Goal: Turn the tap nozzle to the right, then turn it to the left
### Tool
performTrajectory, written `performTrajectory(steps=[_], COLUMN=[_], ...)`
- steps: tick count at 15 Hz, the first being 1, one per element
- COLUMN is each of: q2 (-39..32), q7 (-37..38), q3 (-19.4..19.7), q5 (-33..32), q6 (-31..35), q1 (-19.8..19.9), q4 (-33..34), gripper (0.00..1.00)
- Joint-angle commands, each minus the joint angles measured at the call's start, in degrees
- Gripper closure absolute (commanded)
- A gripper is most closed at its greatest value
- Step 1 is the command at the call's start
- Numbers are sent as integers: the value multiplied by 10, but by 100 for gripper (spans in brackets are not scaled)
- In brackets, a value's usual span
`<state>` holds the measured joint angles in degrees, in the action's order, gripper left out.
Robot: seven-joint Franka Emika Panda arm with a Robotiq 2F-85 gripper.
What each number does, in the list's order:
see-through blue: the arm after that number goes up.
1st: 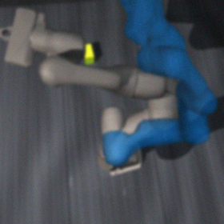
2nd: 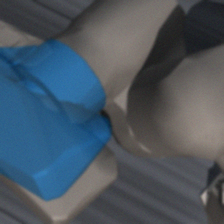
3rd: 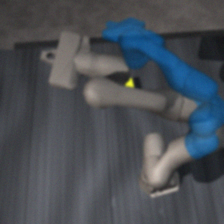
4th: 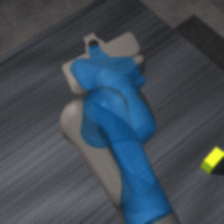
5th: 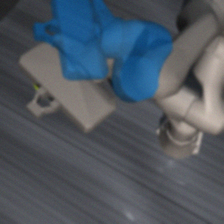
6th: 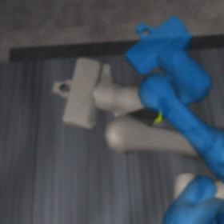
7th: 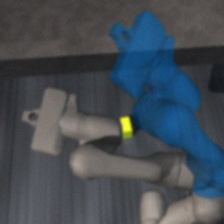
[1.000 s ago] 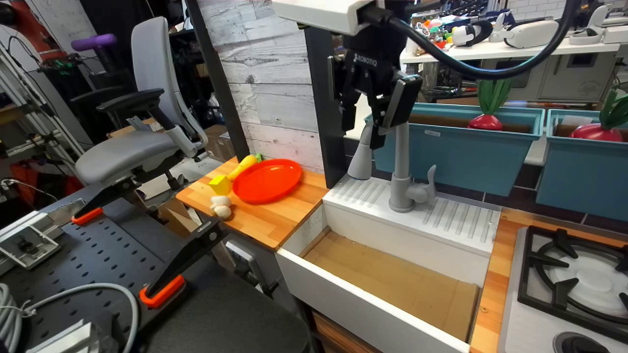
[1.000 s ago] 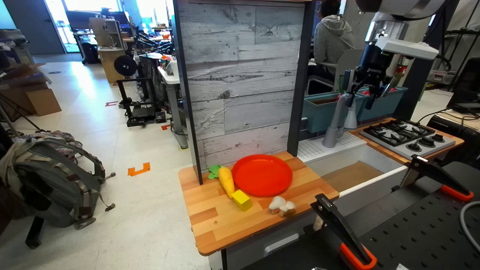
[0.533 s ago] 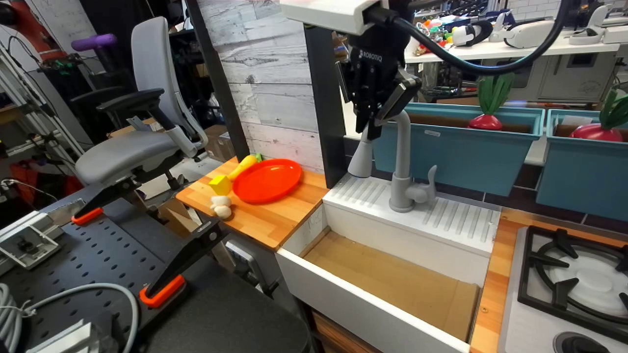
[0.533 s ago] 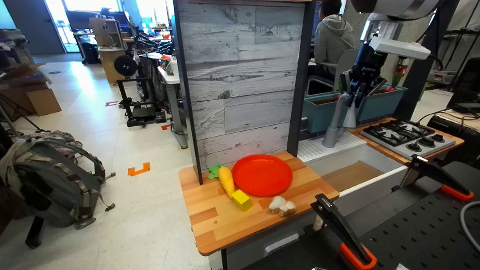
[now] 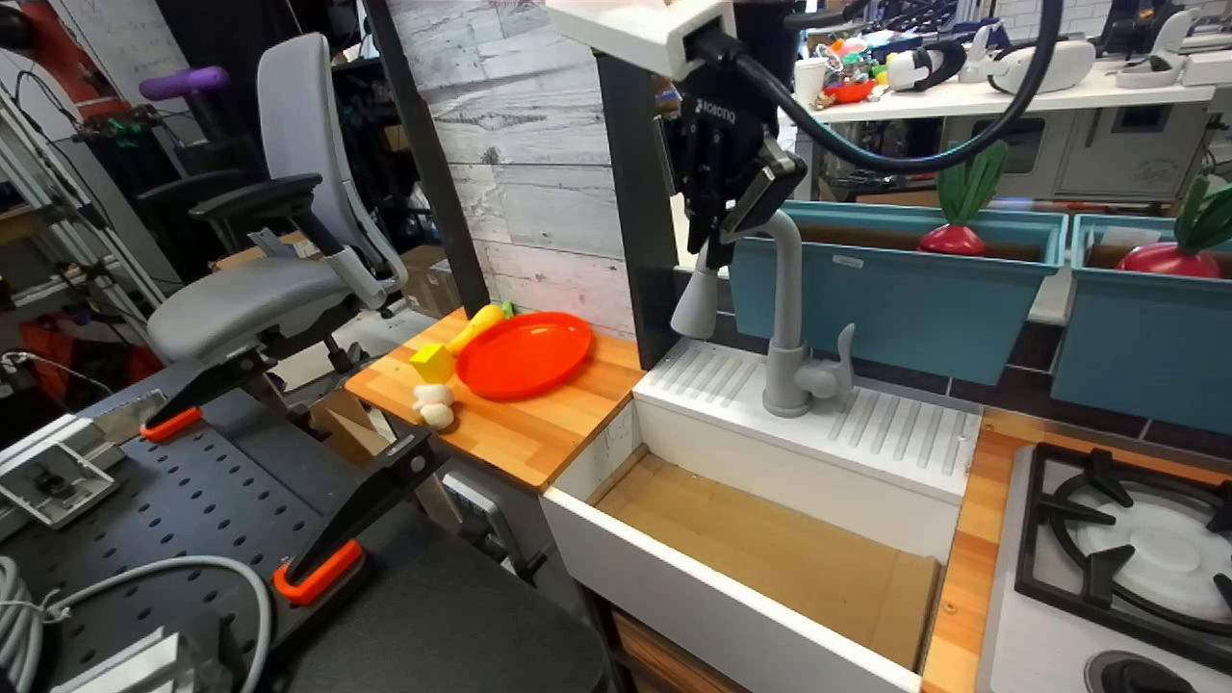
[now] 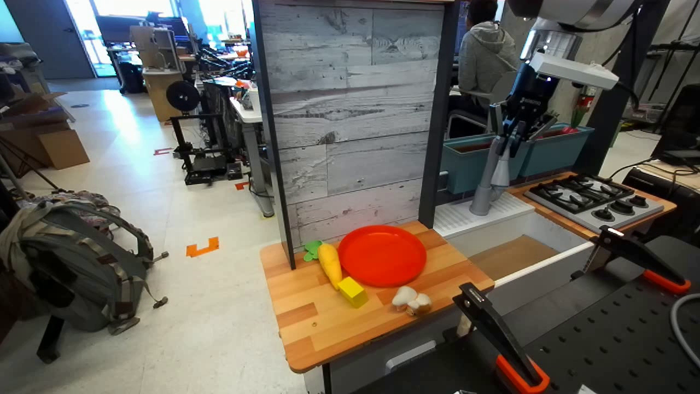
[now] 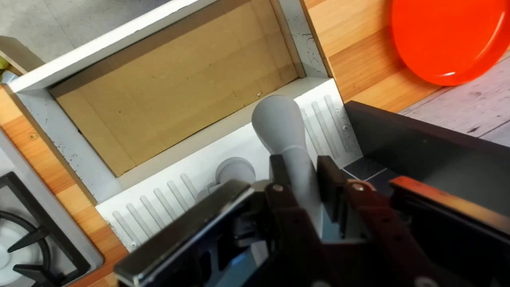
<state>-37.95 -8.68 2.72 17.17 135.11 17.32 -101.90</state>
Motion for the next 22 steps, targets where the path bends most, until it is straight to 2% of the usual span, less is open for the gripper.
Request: performTrajectory(steps=[1, 6, 20, 21, 22], q2=[-38, -47, -52, -50, -48], q7=[1, 3, 18, 18, 20], q3=[-33, -44, -47, -44, -42], q5=[55, 97, 113, 108, 103], q6=[20, 20, 31, 27, 21], q1=[18, 25, 21, 20, 19], q4=[52, 72, 83, 79, 77], gripper=[94, 94, 94, 51, 49])
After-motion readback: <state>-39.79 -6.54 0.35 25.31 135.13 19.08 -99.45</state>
